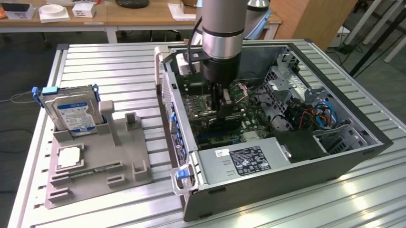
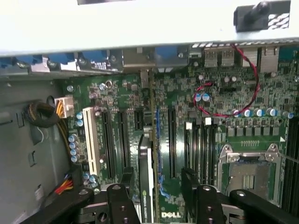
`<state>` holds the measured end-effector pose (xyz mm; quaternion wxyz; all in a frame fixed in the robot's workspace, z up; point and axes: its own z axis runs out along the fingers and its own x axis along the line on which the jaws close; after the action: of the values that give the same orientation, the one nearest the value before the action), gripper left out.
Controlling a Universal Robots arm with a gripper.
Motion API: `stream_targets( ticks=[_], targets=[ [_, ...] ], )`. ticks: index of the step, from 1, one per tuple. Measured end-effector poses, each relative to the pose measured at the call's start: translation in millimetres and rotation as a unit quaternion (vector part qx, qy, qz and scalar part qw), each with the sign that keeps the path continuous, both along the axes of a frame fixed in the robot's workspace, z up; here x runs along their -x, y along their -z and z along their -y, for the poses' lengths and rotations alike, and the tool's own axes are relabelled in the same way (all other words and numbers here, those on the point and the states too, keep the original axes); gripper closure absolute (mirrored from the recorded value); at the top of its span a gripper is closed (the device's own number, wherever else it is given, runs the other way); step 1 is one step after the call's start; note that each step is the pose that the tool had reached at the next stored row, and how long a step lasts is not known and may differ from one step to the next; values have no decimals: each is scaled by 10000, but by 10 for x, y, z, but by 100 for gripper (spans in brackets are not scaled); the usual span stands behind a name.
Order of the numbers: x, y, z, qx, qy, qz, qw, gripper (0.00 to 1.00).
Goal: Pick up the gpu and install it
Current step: 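Insert the gpu into the slot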
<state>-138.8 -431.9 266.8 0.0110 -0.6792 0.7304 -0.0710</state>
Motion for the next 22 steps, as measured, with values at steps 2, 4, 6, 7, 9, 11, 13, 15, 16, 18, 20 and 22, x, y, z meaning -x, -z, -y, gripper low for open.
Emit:
stream_targets(
  ticks=[2,4,6,7,9,11,13,15,16,18,20,22],
  targets=[
    [1,-1,0,0,1,-68,10000,47],
    [2,-4,0,1,1,-87,10000,47],
    [1,-6,-1,-6,2,-86,10000,47],
    [1,-6,0,-7,1,-86,10000,47],
    [1,-6,0,-7,1,-86,10000,47],
    [1,-6,0,-7,1,-86,10000,47],
    [1,-6,0,-7,1,-86,10000,47],
    [1,-6,0,-7,1,-87,10000,47],
    [1,-6,0,-7,1,-86,10000,47],
    [1,-12,0,-6,1,-87,10000,47],
    [1,-24,0,-6,1,-89,10000,47],
    [0,-36,0,-5,1,-92,10000,47]
  ],
)
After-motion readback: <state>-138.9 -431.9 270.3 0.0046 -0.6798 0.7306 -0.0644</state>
